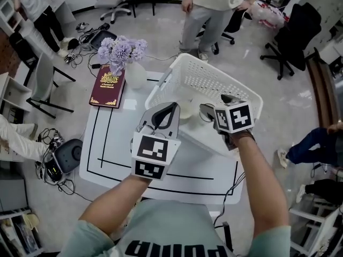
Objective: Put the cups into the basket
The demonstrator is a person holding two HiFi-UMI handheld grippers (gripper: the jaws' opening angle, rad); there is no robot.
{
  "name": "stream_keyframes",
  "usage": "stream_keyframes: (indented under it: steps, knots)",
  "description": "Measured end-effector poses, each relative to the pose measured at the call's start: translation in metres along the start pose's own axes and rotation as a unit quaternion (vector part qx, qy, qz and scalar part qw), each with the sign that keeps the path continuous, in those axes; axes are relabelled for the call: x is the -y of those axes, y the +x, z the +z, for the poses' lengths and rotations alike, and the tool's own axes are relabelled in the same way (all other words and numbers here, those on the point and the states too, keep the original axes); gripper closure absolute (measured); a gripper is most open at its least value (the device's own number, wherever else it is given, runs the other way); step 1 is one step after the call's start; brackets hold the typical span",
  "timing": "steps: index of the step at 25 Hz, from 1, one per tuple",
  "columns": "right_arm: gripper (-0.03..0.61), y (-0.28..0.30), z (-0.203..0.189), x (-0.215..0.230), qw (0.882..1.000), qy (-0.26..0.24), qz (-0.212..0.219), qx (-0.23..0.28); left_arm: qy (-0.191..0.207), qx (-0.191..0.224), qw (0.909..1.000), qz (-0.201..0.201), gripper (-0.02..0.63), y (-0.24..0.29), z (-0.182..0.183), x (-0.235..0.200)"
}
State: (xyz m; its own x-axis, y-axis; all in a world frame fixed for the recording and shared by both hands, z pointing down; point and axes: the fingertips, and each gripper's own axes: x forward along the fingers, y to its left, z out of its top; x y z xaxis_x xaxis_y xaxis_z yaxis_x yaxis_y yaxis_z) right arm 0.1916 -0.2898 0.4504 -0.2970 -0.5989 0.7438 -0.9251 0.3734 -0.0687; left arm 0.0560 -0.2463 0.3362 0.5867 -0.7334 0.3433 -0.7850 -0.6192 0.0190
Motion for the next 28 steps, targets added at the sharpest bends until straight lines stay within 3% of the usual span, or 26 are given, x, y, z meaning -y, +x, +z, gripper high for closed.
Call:
stream_keyframes:
  steps: [5, 15, 16, 18, 28]
  knots:
    - [0.204, -0.038, 0.034, -0.008, 0.998, -0.014, -0.004, 0.069, 0.004, 0.004, 0.9999, 0.009, 0.609, -0.009, 0.004, 0.003]
    - [0.225, -0.096, 0.034, -0.038, 0.993, -0.038, -0.009, 0.109, 0.009, 0.019, 0.9997, 0.015, 0.609, -0.026, 0.012, 0.032]
    - [0.264, -0.102, 0.033, -0.040, 0.992, -0.040, -0.018, 0.117, 0.009, 0.021, 0.9996, 0.016, 0.609, -0.028, 0.012, 0.034]
    - [0.411, -0.115, 0.029, -0.043, 0.989, -0.044, -0.035, 0.134, 0.010, 0.023, 0.9995, 0.018, 0.609, -0.032, 0.009, 0.038]
    - [0.532, -0.175, -0.007, -0.069, 0.980, -0.033, -0.039, 0.191, 0.001, 0.029, 0.9992, 0.026, 0.609, -0.060, -0.004, 0.071]
